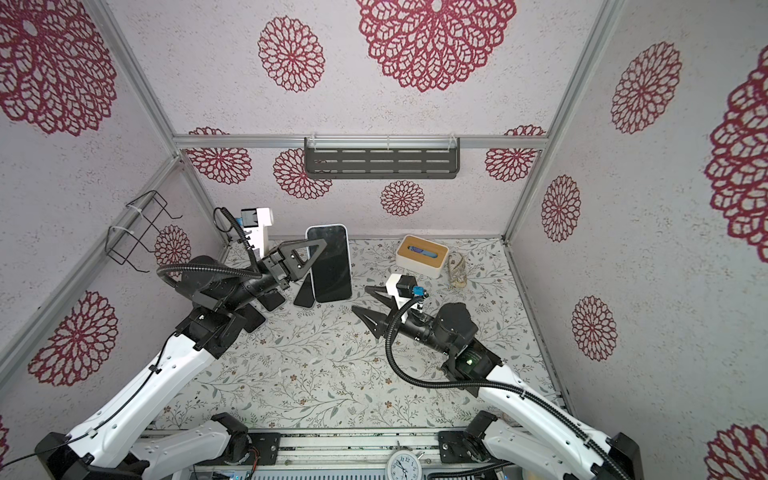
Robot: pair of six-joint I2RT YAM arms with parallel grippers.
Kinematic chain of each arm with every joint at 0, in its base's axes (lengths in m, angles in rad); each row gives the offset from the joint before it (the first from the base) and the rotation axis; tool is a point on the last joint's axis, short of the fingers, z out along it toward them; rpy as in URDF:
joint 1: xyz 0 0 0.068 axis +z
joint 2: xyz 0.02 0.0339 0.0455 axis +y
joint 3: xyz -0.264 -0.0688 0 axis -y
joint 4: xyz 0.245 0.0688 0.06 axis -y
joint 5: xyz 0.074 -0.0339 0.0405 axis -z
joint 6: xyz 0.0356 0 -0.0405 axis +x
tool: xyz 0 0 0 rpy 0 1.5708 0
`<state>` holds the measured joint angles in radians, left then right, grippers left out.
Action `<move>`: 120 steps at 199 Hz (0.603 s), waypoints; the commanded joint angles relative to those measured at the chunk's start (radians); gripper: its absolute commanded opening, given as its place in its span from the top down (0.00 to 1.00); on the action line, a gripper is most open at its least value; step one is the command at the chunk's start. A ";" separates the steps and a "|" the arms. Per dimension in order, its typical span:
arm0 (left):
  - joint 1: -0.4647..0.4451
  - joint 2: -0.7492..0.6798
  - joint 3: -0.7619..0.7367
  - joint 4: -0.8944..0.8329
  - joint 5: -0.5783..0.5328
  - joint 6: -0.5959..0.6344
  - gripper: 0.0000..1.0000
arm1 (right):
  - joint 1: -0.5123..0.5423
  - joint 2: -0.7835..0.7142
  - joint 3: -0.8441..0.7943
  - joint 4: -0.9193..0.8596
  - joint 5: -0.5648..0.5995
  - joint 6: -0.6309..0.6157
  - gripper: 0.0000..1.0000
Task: Take the phone out of the phone case
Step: 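Close the right gripper on the case's lower edge while the left holds the phone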
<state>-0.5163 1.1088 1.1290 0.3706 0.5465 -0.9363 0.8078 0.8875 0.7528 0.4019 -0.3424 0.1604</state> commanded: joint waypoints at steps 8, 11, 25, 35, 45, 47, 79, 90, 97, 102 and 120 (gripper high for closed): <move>0.003 -0.002 -0.002 0.109 -0.025 -0.012 1.00 | 0.008 -0.004 0.027 0.046 -0.045 0.133 0.45; 0.002 0.000 -0.002 0.111 -0.026 -0.012 1.00 | 0.010 -0.001 0.027 0.058 -0.051 0.149 0.45; 0.001 0.003 -0.005 0.112 -0.032 -0.017 1.00 | 0.011 0.009 0.017 0.123 -0.079 0.224 0.45; -0.002 0.005 -0.009 0.117 -0.034 -0.021 1.00 | 0.011 0.023 0.018 0.158 -0.108 0.270 0.46; -0.001 0.007 -0.014 0.118 -0.041 -0.028 1.00 | 0.013 0.033 0.019 0.187 -0.124 0.307 0.47; -0.001 0.007 -0.016 0.118 -0.042 -0.030 1.00 | 0.013 0.035 0.019 0.193 -0.125 0.312 0.47; 0.000 0.013 -0.045 0.135 -0.072 -0.078 1.00 | 0.014 0.052 0.026 0.189 -0.123 0.365 0.49; 0.000 0.018 -0.052 0.152 -0.076 -0.107 1.00 | 0.013 0.057 0.017 0.186 -0.110 0.375 0.50; 0.000 0.024 -0.055 0.165 -0.077 -0.125 1.00 | 0.013 0.061 0.010 0.189 -0.106 0.381 0.51; -0.002 0.029 -0.058 0.180 -0.076 -0.141 1.00 | 0.013 0.065 0.007 0.190 -0.103 0.386 0.51; -0.002 0.044 -0.067 0.236 -0.068 -0.203 1.00 | 0.013 0.076 -0.010 0.213 -0.100 0.401 0.51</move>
<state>-0.5167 1.1423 1.0618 0.4603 0.4919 -1.0439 0.8185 0.9581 0.7525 0.5419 -0.4450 0.5053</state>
